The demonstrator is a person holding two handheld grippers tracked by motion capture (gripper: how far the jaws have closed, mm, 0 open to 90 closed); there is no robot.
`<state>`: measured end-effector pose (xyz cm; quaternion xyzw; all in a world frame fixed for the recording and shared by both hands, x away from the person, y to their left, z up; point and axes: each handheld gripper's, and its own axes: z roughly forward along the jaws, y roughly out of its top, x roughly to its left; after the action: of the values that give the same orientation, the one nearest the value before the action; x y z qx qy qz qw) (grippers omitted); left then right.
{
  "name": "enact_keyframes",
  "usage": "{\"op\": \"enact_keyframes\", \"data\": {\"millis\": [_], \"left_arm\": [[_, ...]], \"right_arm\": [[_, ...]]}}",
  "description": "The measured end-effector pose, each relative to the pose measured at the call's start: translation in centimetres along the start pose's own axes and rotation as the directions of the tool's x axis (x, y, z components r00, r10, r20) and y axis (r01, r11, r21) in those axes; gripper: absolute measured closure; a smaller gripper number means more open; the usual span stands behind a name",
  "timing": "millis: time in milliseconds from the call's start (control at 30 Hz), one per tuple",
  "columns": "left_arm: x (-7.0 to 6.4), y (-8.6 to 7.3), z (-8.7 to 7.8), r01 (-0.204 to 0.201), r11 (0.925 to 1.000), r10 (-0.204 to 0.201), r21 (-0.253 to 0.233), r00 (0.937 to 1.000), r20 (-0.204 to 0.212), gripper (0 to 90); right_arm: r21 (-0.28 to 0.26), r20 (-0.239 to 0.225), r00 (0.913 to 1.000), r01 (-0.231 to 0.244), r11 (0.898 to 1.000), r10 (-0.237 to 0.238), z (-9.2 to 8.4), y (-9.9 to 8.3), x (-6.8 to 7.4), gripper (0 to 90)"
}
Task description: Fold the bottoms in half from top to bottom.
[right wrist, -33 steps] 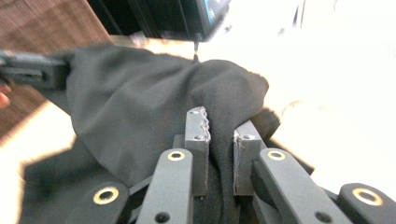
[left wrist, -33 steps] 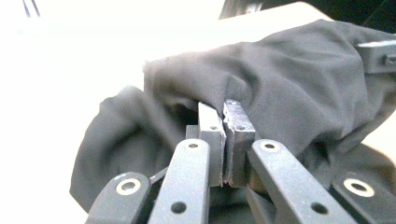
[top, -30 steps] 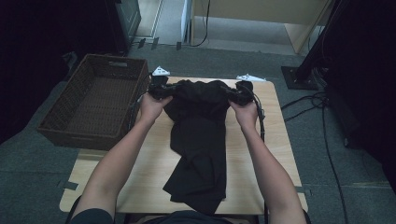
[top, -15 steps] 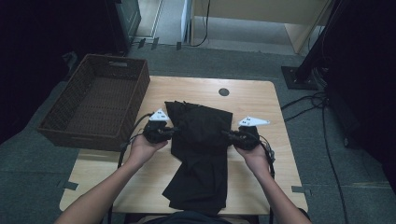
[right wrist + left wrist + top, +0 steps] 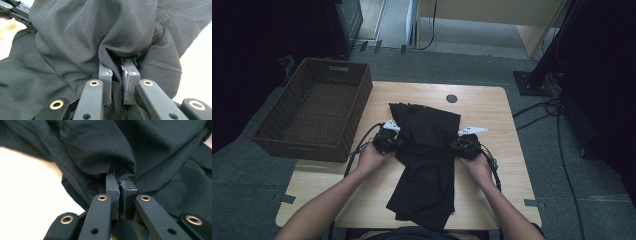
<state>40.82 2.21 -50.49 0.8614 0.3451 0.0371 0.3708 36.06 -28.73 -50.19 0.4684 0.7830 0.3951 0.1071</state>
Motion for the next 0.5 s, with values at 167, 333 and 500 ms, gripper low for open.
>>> {"op": "enact_keyframes", "data": {"millis": [167, 333, 500], "left_arm": [[2.2, 1.4, 1.1, 0.038, 0.9988, -0.039, -0.029, 0.9987, -0.032, 85.8], [3.4, 2.3, 1.7, 0.045, 0.9983, -0.047, -0.038, 0.9971, -0.06, 84.9], [3.7, 2.4, 1.9, 0.071, 0.9963, -0.073, -0.049, 0.9961, -0.049, 85.3]], "right_arm": [[-0.022, 0.034, 0.9994, -0.003, 1.0, 0.003, 1.9, 1.8, -1.5, 79.1], [-0.038, 0.035, 0.9989, -0.029, 0.999, 0.03, 3.0, 2.7, -2.6, 78.2], [-0.051, 0.037, 0.998, -0.049, 0.997, 0.051, 3.5, 3.0, -3.3, 77.0]]}}
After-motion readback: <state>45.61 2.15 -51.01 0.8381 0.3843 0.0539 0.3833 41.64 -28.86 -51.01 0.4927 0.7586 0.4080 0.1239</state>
